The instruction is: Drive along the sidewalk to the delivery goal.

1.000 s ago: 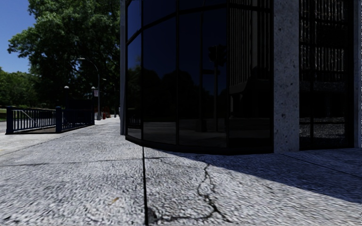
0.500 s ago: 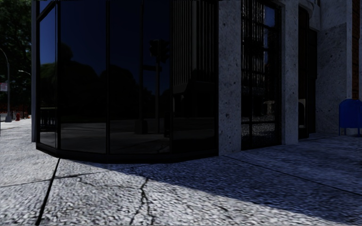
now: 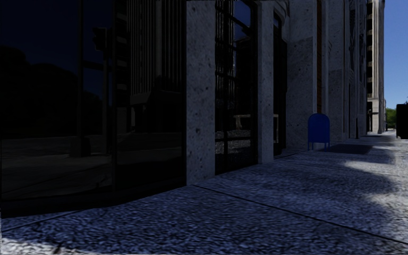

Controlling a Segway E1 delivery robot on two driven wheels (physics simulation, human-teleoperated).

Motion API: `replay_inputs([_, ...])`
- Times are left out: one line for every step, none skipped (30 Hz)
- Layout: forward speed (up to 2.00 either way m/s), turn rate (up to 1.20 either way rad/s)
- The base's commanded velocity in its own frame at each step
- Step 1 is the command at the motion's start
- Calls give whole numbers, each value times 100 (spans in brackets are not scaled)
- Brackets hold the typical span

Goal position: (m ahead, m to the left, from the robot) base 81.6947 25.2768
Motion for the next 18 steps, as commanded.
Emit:
replay_inputs([125, -68])
replay_inputs([125, -68])
replay_inputs([125, -68])
replay_inputs([125, -68])
replay_inputs([125, -68])
replay_inputs([125, -68])
replay_inputs([125, -68])
replay_inputs([125, -68])
replay_inputs([125, -68])
replay_inputs([125, -68])
replay_inputs([125, -68])
replay_inputs([125, -68])
replay_inputs([125, -68])
replay_inputs([125, -68])
replay_inputs([125, -68])
replay_inputs([125, -68])
replay_inputs([125, -68])
replay_inputs([125, -68])
